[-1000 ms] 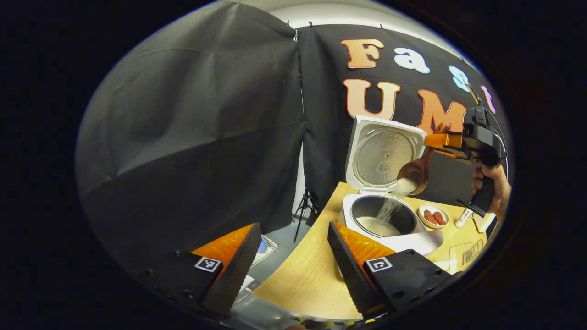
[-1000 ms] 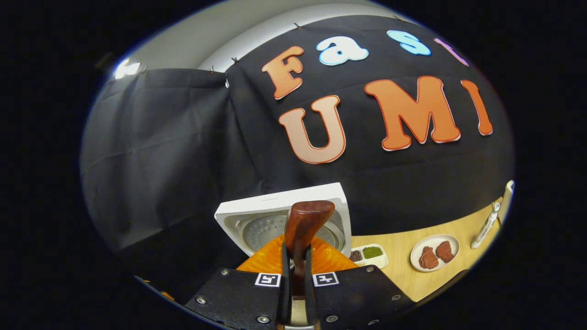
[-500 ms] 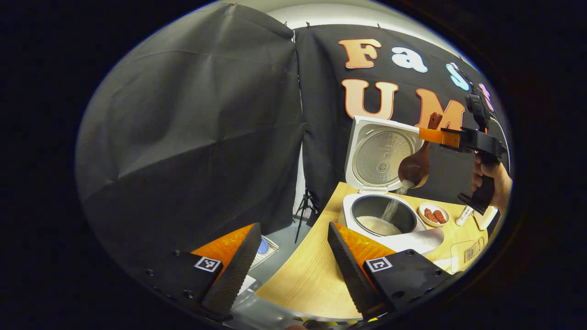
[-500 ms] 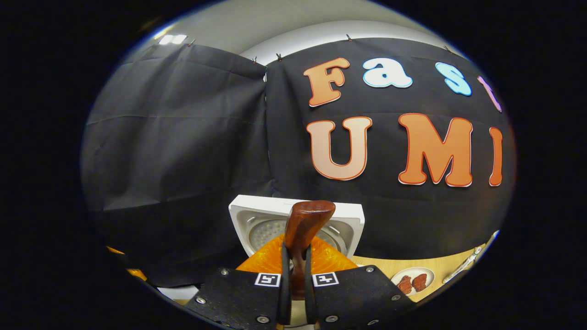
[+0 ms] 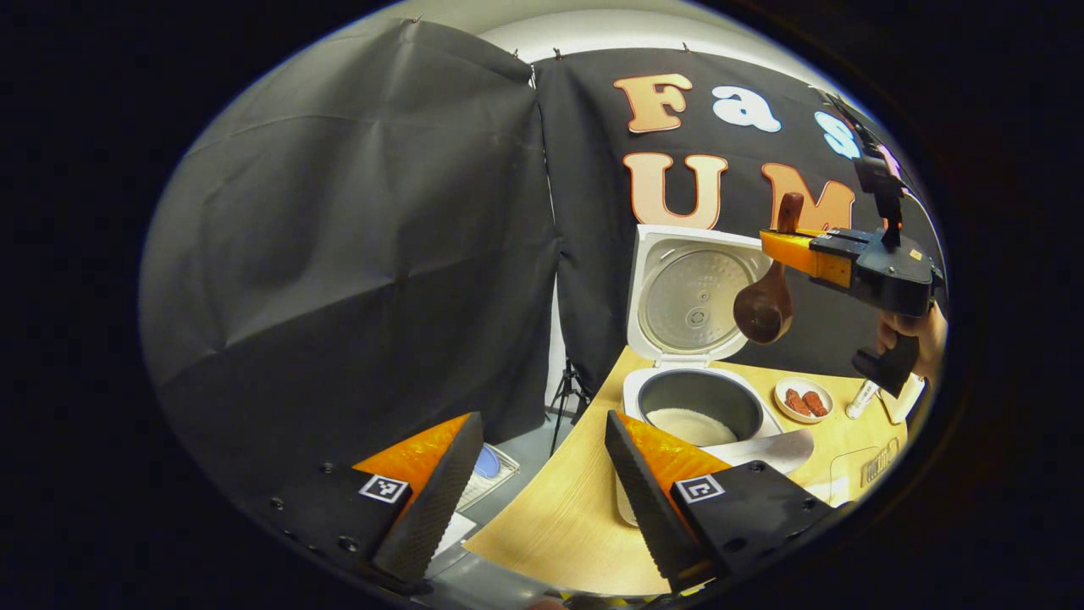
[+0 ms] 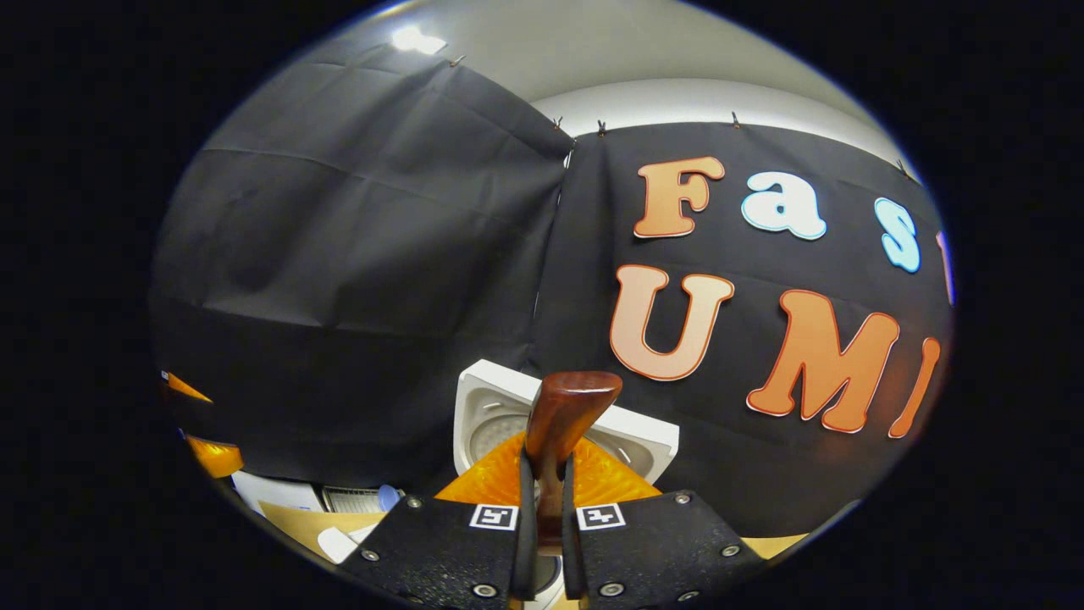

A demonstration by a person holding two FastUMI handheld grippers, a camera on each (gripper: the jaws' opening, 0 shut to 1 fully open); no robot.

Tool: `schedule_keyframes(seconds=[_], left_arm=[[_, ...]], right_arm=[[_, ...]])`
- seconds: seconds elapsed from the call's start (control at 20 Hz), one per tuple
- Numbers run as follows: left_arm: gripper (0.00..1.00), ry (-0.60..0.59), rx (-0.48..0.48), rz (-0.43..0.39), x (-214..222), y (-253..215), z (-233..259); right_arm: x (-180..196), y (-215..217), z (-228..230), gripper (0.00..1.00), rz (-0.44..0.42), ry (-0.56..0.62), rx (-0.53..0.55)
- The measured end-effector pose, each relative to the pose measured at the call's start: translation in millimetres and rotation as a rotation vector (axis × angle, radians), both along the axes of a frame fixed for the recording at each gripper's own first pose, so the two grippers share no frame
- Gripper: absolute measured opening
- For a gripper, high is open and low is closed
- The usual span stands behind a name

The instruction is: Close the left gripper, press the button to open the rice cooker; take a wooden spoon from the chopstick holder with the right hand, scoop a spoonful of rice and pour it into the rice cooker, then put the wooden spoon back into the chopstick holder.

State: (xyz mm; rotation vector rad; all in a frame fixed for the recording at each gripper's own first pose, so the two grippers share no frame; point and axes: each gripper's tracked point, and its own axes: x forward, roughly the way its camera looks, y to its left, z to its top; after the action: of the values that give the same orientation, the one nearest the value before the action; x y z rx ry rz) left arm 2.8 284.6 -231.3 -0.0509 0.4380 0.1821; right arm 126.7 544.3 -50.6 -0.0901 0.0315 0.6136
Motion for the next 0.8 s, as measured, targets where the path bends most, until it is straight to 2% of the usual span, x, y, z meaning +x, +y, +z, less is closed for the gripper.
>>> schedule_keyframes(seconds=[0.15,0.3,0.55,0.8], left_arm=[[0.99,-0.005,0.009,-0.004,1,-16,4],[0.99,-0.009,0.013,-0.018,6,-38,10],[0.98,-0.019,0.011,-0.059,13,-82,19],[0.99,0.011,0.016,-0.099,15,-123,20]], right_arm=[[-3,-12,2,0.11,-0.022,0.043,0.051],[-4,-46,3,0.11,-0.053,0.080,0.100],[-14,-127,-7,0.11,-0.146,0.112,0.111],[-24,-214,-34,0.11,-0.278,0.173,0.110]])
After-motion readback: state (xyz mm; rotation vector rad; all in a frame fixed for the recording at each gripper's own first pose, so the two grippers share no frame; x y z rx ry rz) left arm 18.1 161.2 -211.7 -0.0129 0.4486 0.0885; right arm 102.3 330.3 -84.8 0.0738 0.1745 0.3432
